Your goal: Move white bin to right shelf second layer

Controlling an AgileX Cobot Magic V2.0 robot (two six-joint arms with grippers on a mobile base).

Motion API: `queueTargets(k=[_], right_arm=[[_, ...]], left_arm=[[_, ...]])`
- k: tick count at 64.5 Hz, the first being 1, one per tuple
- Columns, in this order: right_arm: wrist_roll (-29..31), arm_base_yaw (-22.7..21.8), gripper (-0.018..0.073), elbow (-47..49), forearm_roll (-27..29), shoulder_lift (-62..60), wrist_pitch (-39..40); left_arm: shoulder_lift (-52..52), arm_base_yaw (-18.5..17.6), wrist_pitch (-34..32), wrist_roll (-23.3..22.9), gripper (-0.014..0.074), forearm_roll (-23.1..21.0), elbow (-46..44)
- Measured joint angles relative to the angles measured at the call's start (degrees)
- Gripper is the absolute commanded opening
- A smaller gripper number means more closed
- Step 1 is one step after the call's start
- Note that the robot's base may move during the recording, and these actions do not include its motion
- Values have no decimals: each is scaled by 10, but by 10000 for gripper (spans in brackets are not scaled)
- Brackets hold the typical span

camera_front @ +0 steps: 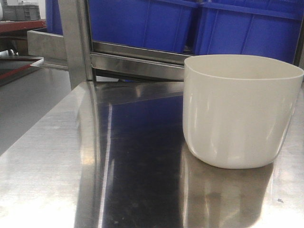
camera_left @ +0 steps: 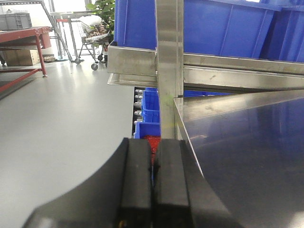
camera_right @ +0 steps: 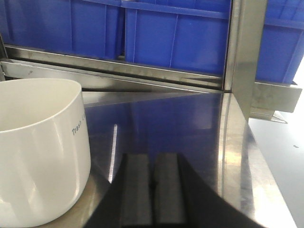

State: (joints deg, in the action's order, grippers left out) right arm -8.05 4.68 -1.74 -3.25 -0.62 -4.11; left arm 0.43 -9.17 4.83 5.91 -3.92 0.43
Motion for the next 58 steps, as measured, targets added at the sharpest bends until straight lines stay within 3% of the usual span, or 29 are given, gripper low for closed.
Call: queueTargets(k=[58], right_arm=[[0,0,56,0,0,0,0]], left_arm=[[0,0,0,0,85,0,0]])
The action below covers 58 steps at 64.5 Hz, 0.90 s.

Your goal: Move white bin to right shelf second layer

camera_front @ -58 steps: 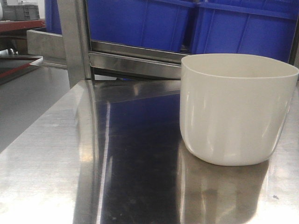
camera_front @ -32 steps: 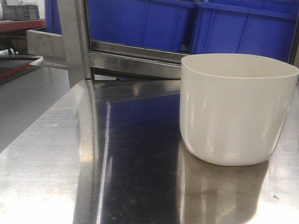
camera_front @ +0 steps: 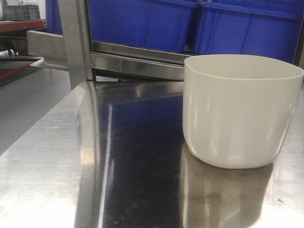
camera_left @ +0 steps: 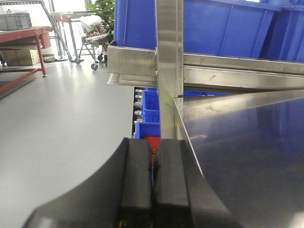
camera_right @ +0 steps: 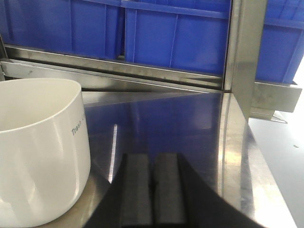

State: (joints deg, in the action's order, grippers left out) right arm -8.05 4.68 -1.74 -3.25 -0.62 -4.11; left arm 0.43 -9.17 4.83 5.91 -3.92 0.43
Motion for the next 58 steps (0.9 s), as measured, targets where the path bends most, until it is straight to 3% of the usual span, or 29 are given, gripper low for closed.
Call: queueTargets(k=[58], right_arm=[[0,0,56,0,0,0,29]], left_arm=[[0,0,0,0,85,0,0]])
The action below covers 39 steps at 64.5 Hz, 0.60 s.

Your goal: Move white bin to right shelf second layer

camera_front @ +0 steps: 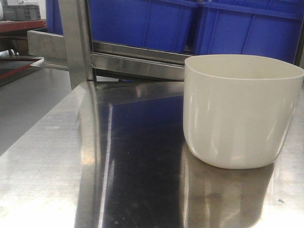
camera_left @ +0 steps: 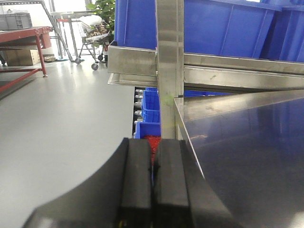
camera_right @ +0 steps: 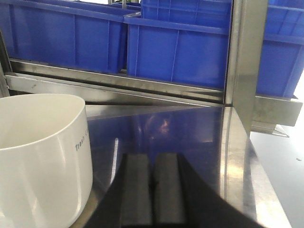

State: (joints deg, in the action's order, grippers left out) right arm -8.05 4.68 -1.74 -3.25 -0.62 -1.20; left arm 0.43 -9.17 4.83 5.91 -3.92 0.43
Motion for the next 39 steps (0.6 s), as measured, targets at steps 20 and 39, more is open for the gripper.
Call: queueTargets(k=[20,39], right_arm=[[-27,0,56,39,0,79,-17],[-36,33,56,237,1,345,-30]], left_arm=[[0,0,0,0,85,0,0],[0,0,0,0,85,0,0]])
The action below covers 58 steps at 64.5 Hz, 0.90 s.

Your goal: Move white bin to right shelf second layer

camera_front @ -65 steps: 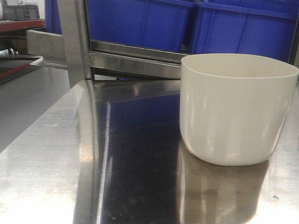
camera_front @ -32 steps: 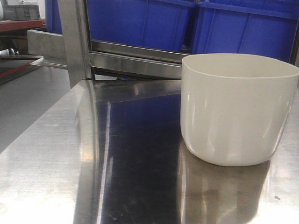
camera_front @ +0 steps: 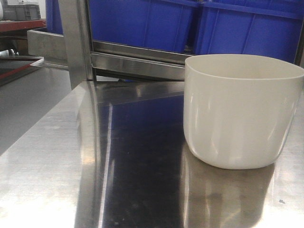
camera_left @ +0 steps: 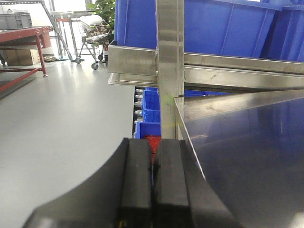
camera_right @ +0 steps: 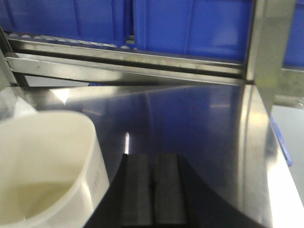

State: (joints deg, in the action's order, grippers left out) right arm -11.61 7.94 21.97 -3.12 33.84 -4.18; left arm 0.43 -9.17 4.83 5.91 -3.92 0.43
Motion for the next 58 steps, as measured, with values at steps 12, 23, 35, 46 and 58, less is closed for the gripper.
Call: queueTargets(k=[12,23,35,46,58], right_arm=[[0,27,56,163,0,159,-73],[0,45,56,296,1,275,-182],[0,52,62,389,6,345,-314],[12,52,288,418,35,376,-380],[67,52,498,419,100,383,-397]], left_arm=[[0,0,0,0,85,0,0],[0,0,0,0,85,0,0],[0,0,0,0,85,0,0],[0,0,0,0,85,0,0],[0,0,0,0,85,0,0]])
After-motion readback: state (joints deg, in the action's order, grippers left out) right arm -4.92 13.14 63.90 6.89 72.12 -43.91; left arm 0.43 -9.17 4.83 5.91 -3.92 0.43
